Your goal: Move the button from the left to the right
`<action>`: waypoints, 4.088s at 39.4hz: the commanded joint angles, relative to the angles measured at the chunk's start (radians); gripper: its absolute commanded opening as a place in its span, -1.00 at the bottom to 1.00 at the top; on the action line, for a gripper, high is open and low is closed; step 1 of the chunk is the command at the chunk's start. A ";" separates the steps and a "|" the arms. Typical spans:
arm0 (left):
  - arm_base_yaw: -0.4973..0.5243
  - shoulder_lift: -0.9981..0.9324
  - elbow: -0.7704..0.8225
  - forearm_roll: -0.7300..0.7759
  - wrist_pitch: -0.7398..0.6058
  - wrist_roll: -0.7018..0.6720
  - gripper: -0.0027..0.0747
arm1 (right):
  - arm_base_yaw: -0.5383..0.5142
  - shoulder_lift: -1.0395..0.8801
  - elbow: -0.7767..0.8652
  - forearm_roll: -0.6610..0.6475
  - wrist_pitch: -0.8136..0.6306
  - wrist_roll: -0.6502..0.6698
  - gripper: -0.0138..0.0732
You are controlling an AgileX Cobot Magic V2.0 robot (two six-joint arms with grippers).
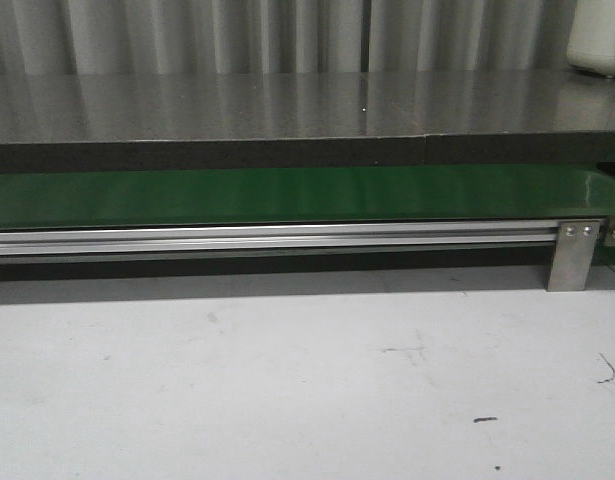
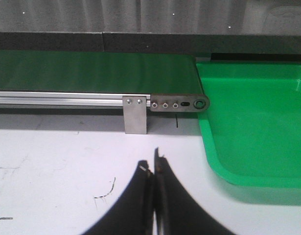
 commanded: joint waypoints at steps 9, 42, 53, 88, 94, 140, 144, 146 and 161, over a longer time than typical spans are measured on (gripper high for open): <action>0.001 -0.018 0.029 -0.011 -0.085 -0.011 -0.99 | -0.005 -0.017 -0.009 -0.008 -0.072 -0.012 -0.84; 0.001 -0.018 0.029 -0.011 -0.117 -0.011 -0.99 | -0.005 -0.017 -0.009 -0.008 -0.094 -0.012 -0.84; 0.001 -0.018 0.027 -0.011 -0.416 -0.011 -0.99 | -0.004 -0.017 -0.032 -0.008 -0.265 -0.012 -0.84; 0.001 0.506 -0.495 0.083 -0.106 -0.005 -0.98 | -0.004 0.468 -0.585 0.008 0.083 -0.012 -0.83; 0.001 0.506 -0.495 0.083 -0.103 -0.005 -0.63 | -0.004 0.468 -0.585 0.008 0.080 -0.012 -0.62; 0.032 0.871 -0.711 0.060 -0.021 -0.005 0.61 | -0.004 0.468 -0.585 0.008 0.074 -0.012 0.82; 0.070 1.037 -0.840 0.060 0.111 -0.005 0.61 | -0.004 0.468 -0.585 0.008 0.074 -0.012 0.82; 0.097 1.126 -0.916 0.060 0.178 -0.007 0.61 | -0.004 0.468 -0.585 0.008 0.074 -0.012 0.82; 0.341 1.456 -1.238 0.109 0.350 -0.007 0.61 | -0.004 0.468 -0.585 0.008 0.074 -0.012 0.82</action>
